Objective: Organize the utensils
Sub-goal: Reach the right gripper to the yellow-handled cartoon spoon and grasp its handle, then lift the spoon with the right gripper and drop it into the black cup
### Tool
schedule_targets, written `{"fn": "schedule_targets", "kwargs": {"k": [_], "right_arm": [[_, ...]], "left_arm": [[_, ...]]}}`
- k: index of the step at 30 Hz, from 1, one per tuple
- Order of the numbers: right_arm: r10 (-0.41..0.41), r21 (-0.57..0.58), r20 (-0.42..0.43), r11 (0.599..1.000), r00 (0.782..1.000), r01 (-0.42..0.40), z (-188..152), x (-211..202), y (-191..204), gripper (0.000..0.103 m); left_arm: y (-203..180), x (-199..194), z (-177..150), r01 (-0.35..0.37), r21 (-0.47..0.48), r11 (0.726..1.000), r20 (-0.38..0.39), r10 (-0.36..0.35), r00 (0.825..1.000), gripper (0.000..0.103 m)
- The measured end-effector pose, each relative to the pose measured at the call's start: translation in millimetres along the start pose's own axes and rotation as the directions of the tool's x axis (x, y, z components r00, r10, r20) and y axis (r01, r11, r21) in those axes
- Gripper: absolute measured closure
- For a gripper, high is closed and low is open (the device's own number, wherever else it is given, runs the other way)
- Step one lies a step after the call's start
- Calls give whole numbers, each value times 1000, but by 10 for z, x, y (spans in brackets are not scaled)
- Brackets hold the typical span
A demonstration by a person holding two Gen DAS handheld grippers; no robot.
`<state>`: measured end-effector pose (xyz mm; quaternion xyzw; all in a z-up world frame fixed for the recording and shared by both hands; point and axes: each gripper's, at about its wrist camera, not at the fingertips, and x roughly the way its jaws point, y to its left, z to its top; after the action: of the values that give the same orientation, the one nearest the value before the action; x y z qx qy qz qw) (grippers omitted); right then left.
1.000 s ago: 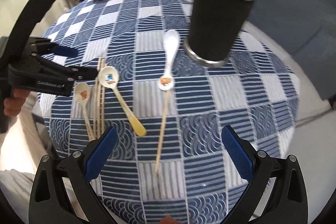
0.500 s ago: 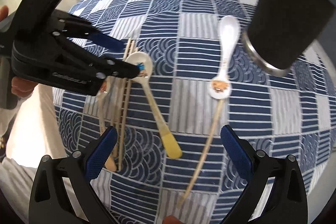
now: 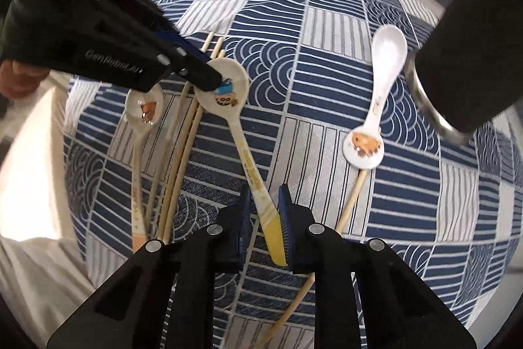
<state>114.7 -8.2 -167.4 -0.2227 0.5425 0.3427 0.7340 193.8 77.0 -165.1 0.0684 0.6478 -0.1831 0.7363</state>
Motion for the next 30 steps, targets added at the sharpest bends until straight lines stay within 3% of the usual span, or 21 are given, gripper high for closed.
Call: {"fn": "schedule_targets", "kwargs": {"k": [15, 30], "right_arm": [[-19, -13, 30, 1000, 999, 20, -141, -168, 91, 89], [-90, 10, 137, 996, 987, 90, -243, -662, 43, 89]], "left_arm": [[-109, -170, 1, -12, 3, 1000, 34, 11, 999, 95], [-303, -655, 63, -41, 32, 999, 158, 36, 987, 96]]}}
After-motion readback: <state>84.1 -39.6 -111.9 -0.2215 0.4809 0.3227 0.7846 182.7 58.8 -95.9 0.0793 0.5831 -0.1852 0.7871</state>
